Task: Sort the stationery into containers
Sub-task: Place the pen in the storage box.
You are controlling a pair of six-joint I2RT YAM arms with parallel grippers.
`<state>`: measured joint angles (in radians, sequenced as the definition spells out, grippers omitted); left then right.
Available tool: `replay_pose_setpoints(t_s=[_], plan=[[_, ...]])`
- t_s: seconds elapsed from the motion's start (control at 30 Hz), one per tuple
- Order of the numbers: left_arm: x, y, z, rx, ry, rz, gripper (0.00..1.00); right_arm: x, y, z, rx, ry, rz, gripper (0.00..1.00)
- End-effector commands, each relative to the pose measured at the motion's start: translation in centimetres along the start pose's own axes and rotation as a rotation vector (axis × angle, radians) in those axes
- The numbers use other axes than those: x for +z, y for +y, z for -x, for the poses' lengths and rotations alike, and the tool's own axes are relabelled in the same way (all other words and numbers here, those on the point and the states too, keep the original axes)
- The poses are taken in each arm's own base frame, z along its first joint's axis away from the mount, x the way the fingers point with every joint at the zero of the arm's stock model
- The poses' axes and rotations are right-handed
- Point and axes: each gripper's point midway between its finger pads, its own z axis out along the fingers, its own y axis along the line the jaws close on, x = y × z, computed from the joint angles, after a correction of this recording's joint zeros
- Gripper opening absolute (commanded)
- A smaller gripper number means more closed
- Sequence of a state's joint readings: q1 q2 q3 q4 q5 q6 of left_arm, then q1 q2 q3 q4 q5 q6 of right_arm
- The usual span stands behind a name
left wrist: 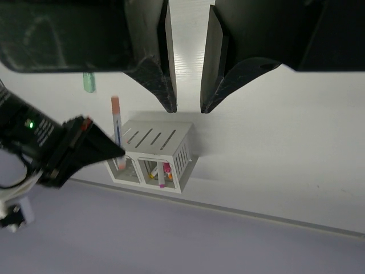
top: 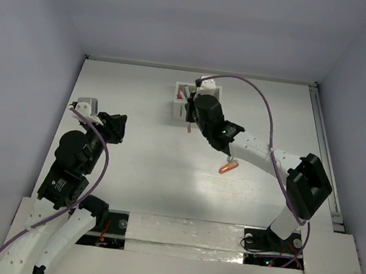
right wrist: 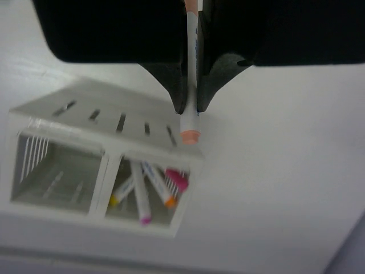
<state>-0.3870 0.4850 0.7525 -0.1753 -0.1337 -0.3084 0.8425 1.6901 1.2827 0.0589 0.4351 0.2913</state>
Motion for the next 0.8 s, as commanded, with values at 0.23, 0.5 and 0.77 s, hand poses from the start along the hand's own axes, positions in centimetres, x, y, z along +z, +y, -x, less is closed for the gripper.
replay_pose_setpoints(t_s=[0.23, 0.5, 0.77], plan=[[-0.2, -0.4, 1.7, 0.001, -0.062, -0.012, 0.21, 7.1, -0.8, 14.9, 0.010, -0.544, -0.050, 0.00], [0.1, -0.3, 1.3, 0.007, -0.046, -0.003, 0.21, 11.5, -3.1, 14.1, -0.075, -0.553, -0.138, 0.00], [0.5, -0.4, 0.9, 0.010, -0.030, -0.011, 0.21, 12.8, -3.6, 12.4, -0.093, -0.532, -0.165, 0.03]])
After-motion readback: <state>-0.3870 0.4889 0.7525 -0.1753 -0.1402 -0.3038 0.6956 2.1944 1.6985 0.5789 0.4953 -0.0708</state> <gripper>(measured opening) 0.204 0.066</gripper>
